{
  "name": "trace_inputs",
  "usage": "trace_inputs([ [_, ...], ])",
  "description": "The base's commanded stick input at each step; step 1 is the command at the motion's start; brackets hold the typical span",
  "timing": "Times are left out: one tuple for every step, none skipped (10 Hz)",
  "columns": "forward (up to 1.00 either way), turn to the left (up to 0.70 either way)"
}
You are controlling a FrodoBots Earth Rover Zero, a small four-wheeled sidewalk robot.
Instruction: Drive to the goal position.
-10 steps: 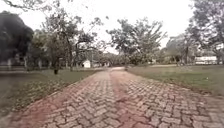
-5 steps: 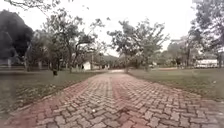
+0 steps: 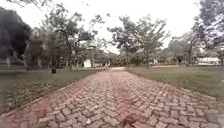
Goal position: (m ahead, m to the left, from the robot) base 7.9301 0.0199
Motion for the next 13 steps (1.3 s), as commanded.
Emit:
trace_inputs([
  [0.70,0.00],
  [0.70,0.00],
  [0.70,0.00],
  [0.70,0.00],
  [0.70,0.00],
  [0.70,0.00],
  [0.70,0.00],
  [0.70,0.00],
  [0.70,0.00],
  [0.70,0.00],
  [0.70,0.00],
  [0.70,0.00],
  [0.70,0.00],
])
